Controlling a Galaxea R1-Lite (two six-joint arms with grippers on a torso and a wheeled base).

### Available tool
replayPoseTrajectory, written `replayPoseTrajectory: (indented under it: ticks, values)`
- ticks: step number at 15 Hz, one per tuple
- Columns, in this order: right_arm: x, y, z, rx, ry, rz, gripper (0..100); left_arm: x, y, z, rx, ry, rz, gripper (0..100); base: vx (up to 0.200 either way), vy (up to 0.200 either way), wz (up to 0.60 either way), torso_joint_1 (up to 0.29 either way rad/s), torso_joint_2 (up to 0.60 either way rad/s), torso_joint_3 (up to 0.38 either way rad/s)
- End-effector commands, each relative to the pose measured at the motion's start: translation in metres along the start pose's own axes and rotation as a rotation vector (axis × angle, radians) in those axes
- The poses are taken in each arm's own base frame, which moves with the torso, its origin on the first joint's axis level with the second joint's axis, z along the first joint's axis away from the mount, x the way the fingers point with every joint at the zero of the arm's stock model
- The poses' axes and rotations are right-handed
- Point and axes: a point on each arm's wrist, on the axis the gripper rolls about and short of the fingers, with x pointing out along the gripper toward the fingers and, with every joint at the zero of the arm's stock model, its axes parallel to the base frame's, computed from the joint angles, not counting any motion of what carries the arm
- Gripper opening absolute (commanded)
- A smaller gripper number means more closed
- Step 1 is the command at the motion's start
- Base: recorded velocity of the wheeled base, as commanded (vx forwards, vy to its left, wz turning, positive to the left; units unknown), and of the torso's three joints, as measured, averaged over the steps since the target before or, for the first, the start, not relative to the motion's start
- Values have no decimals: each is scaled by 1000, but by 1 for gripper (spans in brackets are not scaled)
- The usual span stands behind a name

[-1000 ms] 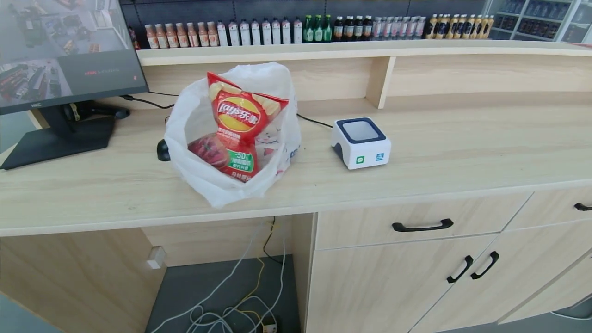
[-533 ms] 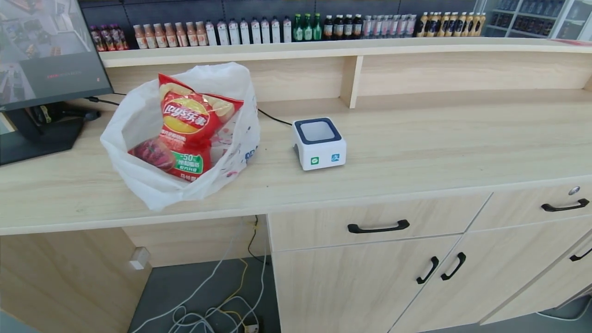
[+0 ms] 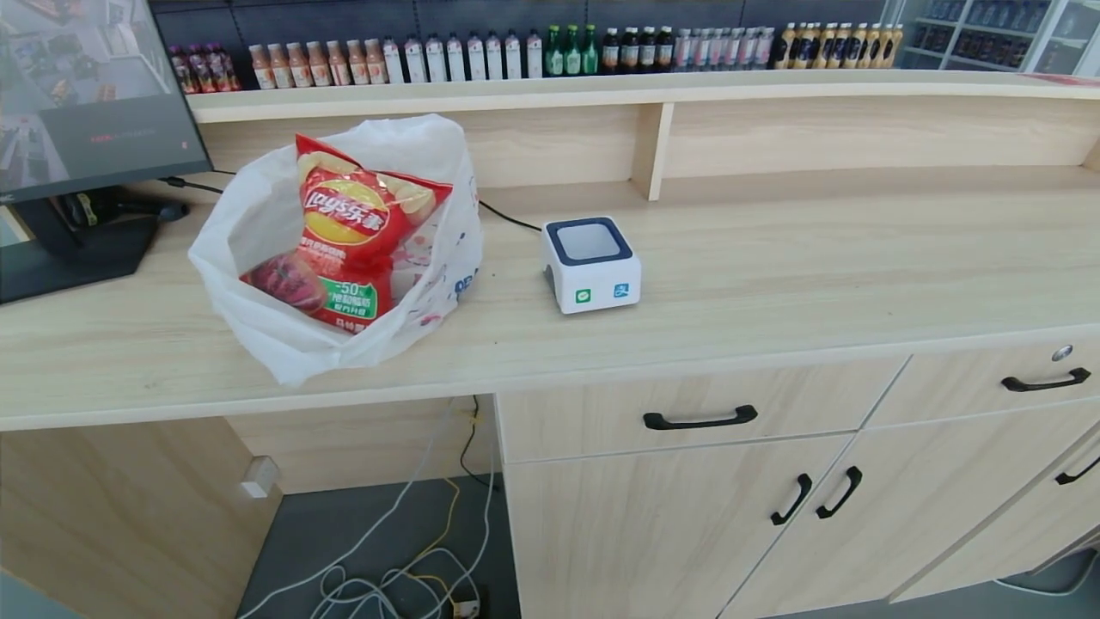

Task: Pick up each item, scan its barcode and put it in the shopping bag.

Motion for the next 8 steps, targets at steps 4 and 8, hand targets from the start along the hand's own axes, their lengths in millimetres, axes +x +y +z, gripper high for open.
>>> replayPoseTrajectory:
  ticks: [4,8]
  values:
    - [0,0,0,0,0,1,100,0,0,0,0,0,1,100,0,0,0,0,0,0]
    - [0,0,0,-5,2,1,100,0,0,0,-3,-2,1,100,0,-200,0,-1,-2,1]
